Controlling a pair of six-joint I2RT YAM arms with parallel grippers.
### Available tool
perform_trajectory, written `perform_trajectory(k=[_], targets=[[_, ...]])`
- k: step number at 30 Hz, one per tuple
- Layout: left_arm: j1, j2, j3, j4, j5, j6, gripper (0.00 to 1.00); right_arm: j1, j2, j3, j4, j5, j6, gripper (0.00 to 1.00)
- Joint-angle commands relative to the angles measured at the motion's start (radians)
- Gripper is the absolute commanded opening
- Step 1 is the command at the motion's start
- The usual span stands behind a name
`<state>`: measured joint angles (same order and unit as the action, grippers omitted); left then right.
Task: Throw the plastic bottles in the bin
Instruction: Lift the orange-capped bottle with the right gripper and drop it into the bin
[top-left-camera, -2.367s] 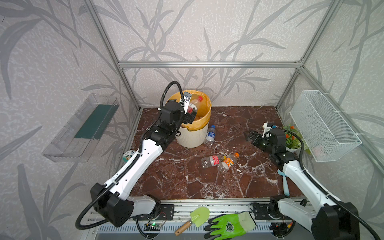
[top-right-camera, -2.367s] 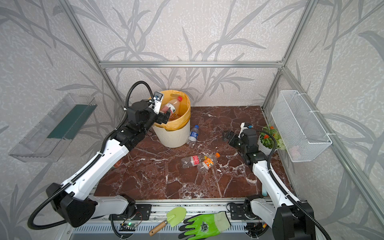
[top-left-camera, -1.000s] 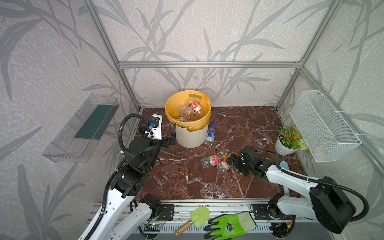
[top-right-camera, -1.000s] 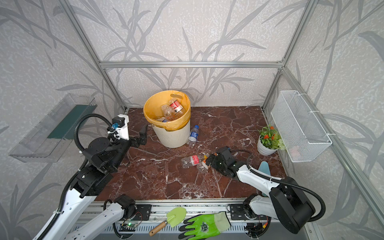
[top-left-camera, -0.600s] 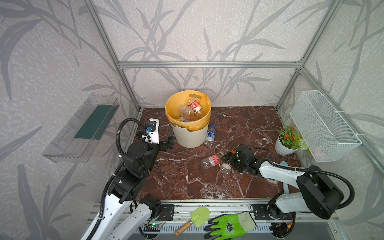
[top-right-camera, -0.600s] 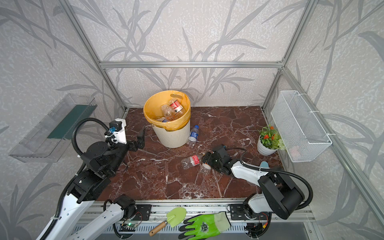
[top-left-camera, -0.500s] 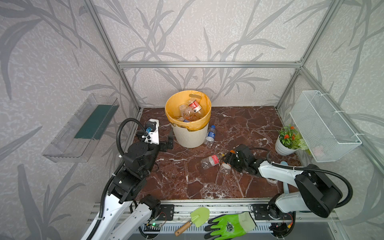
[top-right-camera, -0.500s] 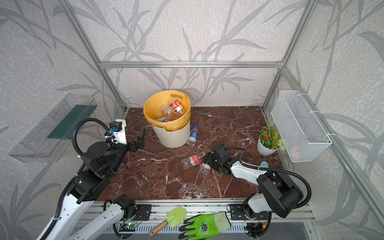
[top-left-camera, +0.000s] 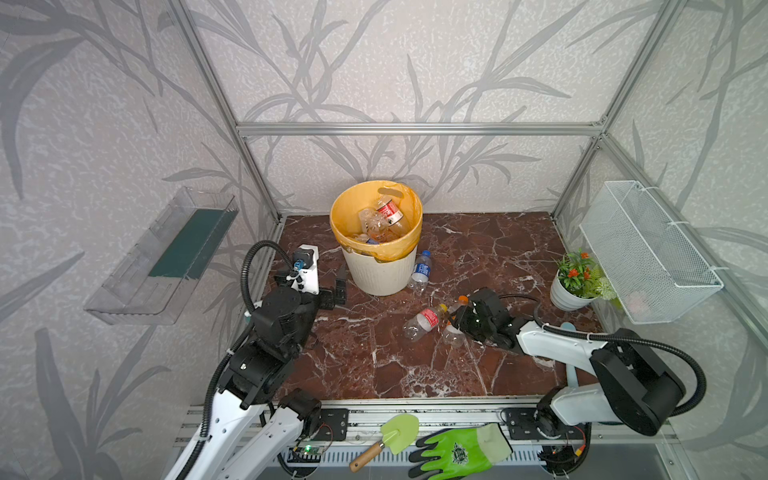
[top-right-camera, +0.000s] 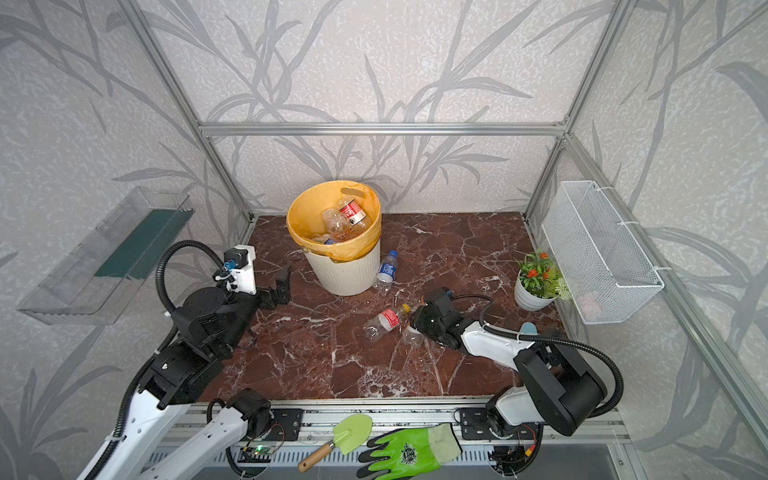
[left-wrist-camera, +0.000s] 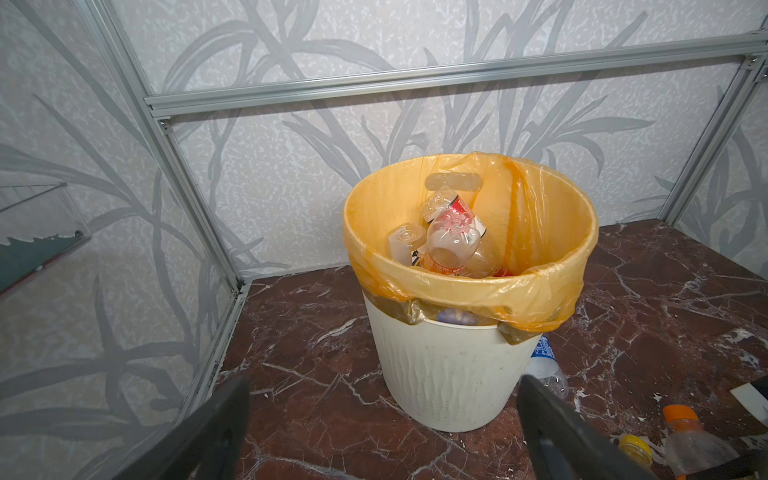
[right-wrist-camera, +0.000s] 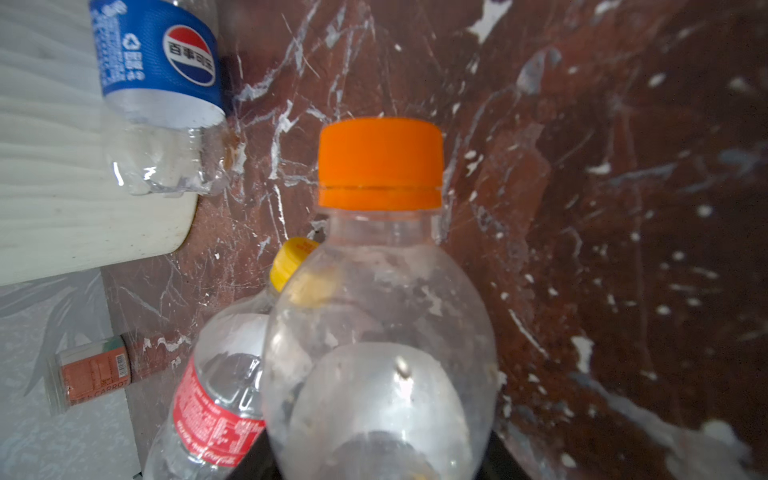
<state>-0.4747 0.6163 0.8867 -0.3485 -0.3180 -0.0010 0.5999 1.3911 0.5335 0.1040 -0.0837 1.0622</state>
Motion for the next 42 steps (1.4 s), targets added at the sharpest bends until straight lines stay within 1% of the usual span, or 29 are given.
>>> perform_trajectory(k=[1,5,9,11,13,15,18,23,27,29,32,35,36,37,39,40,41,42], targets=[[0.000,-0.008,-0.020,-0.022,-0.020,-0.034,0.99,-0.015,-0.063,0.001,0.020,0.042,-0.039,0.47],[0.001,-0.009,-0.040,-0.024,-0.036,-0.055,0.99,-0.049,-0.146,0.002,0.056,0.082,-0.087,0.47],[0.000,-0.017,-0.064,-0.026,-0.057,-0.081,0.99,-0.133,-0.248,0.060,0.070,0.056,-0.176,0.47],[0.000,-0.021,-0.076,-0.032,-0.078,-0.104,0.99,-0.175,-0.288,0.120,0.065,0.046,-0.229,0.47],[0.001,-0.023,-0.089,-0.046,-0.138,-0.157,0.99,-0.209,-0.312,0.202,0.063,0.036,-0.286,0.47],[0.002,-0.027,-0.105,-0.054,-0.182,-0.193,0.99,-0.224,-0.315,0.304,0.059,0.026,-0.341,0.47],[0.002,-0.038,-0.129,-0.070,-0.196,-0.214,0.99,-0.225,-0.292,0.467,0.063,0.001,-0.405,0.47],[0.001,-0.052,-0.175,-0.105,-0.267,-0.285,0.99,-0.223,-0.223,0.664,0.154,-0.051,-0.410,0.47],[0.002,-0.061,-0.190,-0.152,-0.275,-0.345,0.99,-0.179,-0.129,0.778,0.225,-0.075,-0.388,0.48],[0.002,-0.066,-0.195,-0.157,-0.256,-0.347,0.99,-0.134,-0.056,0.832,0.242,-0.091,-0.378,0.49],[0.002,-0.068,-0.198,-0.151,-0.238,-0.347,0.99,-0.041,0.090,0.921,0.248,-0.108,-0.378,0.50],[0.002,-0.061,-0.197,-0.136,-0.197,-0.320,0.99,0.029,0.289,1.052,0.226,-0.169,-0.332,0.51],[0.002,-0.055,-0.196,-0.135,-0.193,-0.323,0.99,0.046,0.371,1.120,0.199,-0.201,-0.324,0.54],[0.002,-0.051,-0.195,-0.133,-0.189,-0.323,0.99,0.055,0.439,1.200,0.143,-0.240,-0.335,0.62],[0.001,-0.044,-0.188,-0.141,-0.182,-0.323,0.99,0.059,0.518,1.375,-0.024,-0.271,-0.392,0.77],[0.001,-0.043,-0.179,-0.153,-0.179,-0.323,0.99,0.057,0.530,1.426,-0.089,-0.260,-0.433,0.87],[0.002,-0.043,-0.173,-0.168,-0.180,-0.322,0.99,0.057,0.524,1.471,-0.158,-0.229,-0.489,0.94],[0.002,-0.046,-0.165,-0.183,-0.182,-0.320,0.99,0.055,0.503,1.503,-0.215,-0.183,-0.547,0.98]])
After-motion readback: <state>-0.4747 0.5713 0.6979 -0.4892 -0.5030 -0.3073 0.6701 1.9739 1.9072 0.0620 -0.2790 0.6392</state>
